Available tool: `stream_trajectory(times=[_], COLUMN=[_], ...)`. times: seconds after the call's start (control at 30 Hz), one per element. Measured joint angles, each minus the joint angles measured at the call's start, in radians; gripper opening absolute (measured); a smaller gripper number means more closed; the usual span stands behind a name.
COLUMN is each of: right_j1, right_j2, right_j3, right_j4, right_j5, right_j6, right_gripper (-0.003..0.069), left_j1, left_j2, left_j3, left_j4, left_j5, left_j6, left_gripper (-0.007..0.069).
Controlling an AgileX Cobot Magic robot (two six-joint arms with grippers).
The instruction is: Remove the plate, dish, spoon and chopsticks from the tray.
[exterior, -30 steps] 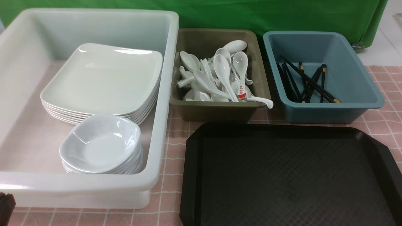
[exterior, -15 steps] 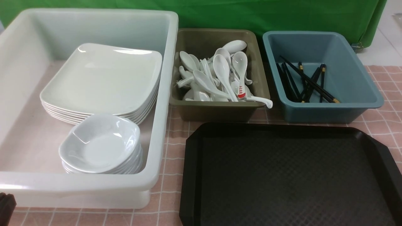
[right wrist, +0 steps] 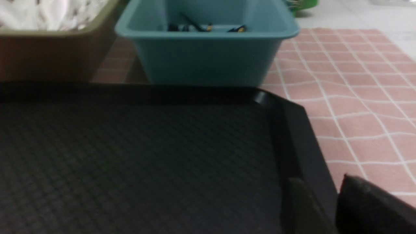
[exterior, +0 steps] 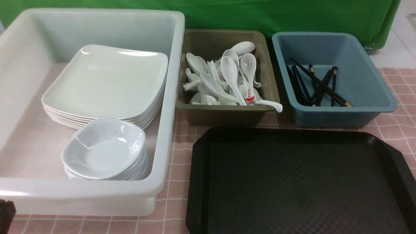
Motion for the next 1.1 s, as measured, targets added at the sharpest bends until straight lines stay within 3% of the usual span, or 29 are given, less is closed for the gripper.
stream_trajectory(times=[1.1], right_j1=[-0.007], right_j2=[0.0], right_j3=[0.0], right_j4=[0.001], right_j5=[0.002], right_j6=[0.018], right_gripper=[0.0241], left_j1=[0.0], left_j2=[0.0], left_j3=[0.0], left_j4=[0.0], left_j5=[0.0], left_j6=[0.001], left_gripper=[0.0005])
